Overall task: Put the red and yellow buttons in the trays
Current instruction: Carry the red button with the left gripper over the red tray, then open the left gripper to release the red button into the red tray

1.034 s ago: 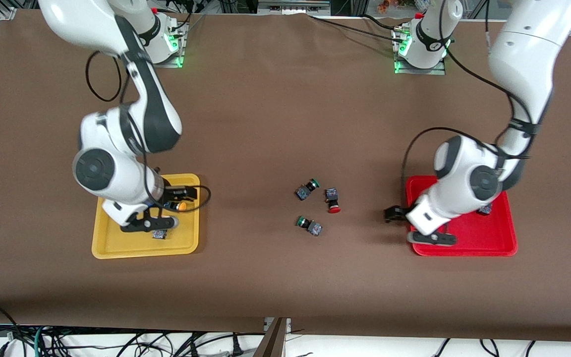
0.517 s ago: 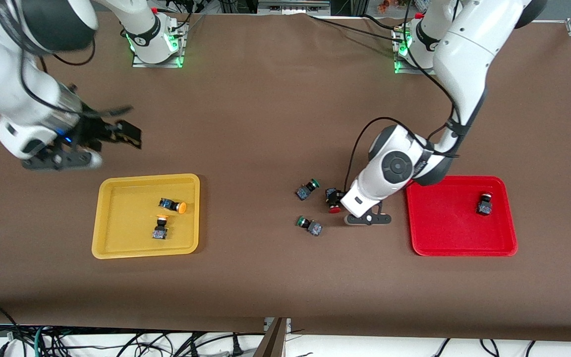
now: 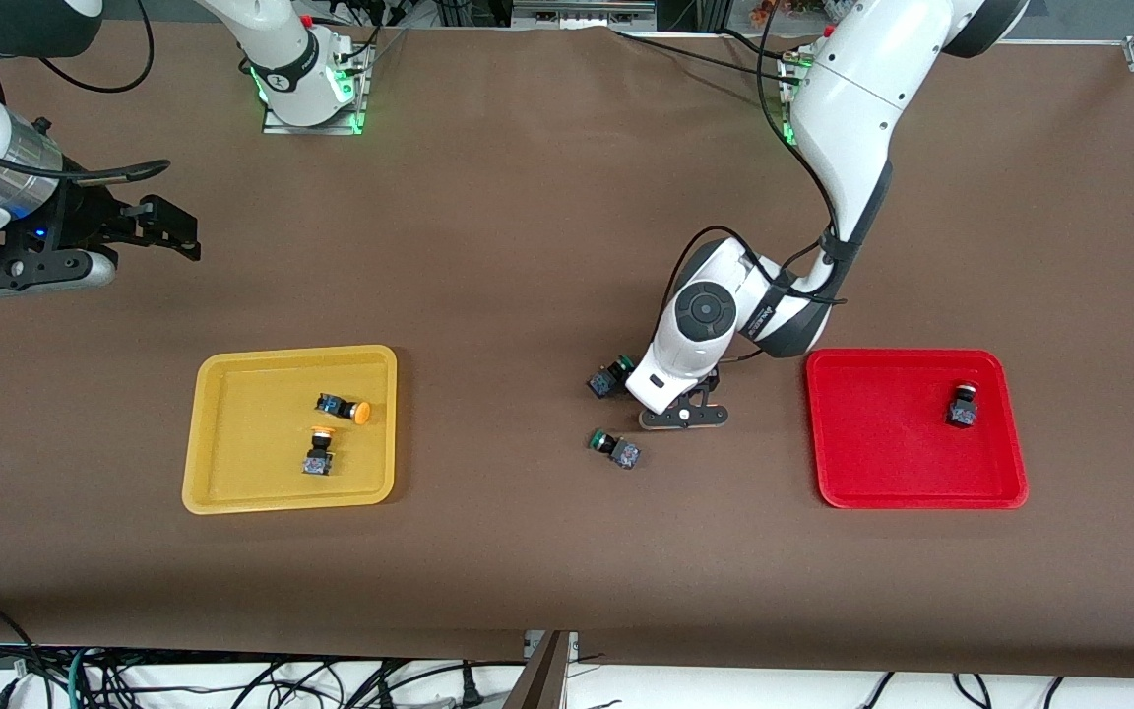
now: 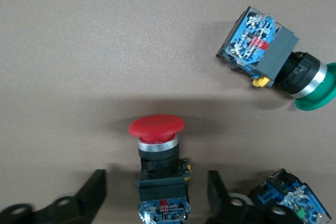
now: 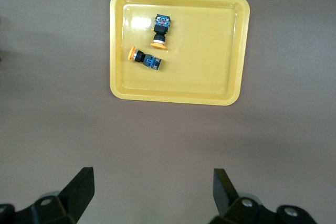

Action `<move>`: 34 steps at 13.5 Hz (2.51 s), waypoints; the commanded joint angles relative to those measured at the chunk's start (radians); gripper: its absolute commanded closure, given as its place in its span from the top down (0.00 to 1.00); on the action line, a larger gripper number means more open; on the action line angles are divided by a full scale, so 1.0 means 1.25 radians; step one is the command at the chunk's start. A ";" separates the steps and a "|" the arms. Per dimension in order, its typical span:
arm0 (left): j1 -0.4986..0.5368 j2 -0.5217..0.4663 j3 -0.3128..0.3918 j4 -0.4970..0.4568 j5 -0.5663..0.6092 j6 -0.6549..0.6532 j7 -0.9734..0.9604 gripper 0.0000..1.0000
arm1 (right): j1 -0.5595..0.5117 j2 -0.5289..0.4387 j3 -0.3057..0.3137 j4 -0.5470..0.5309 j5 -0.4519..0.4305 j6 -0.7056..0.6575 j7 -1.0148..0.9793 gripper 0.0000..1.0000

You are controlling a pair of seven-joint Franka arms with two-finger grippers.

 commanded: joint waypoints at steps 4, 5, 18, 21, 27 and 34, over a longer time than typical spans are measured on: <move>0.002 0.007 0.013 0.026 0.027 0.000 -0.012 0.00 | -0.010 -0.047 0.043 -0.016 -0.011 -0.028 0.041 1.00; 0.012 0.000 0.015 0.026 0.028 -0.001 -0.008 0.00 | -0.010 -0.045 0.043 -0.015 -0.008 -0.027 0.041 1.00; 0.396 -0.140 -0.022 -0.102 0.019 -0.091 0.597 0.00 | 0.005 -0.038 0.050 0.002 -0.015 -0.019 0.091 1.00; 0.483 -0.139 -0.075 -0.180 0.019 -0.005 0.638 0.05 | 0.008 -0.034 0.050 0.011 -0.008 -0.018 0.058 1.00; 0.478 -0.178 -0.091 -0.158 0.017 -0.033 0.620 1.00 | 0.008 -0.023 0.050 0.012 -0.006 -0.010 0.057 1.00; 0.470 -0.190 -0.115 0.245 -0.014 -0.547 0.579 1.00 | 0.008 -0.022 0.048 0.010 -0.002 -0.011 0.058 1.00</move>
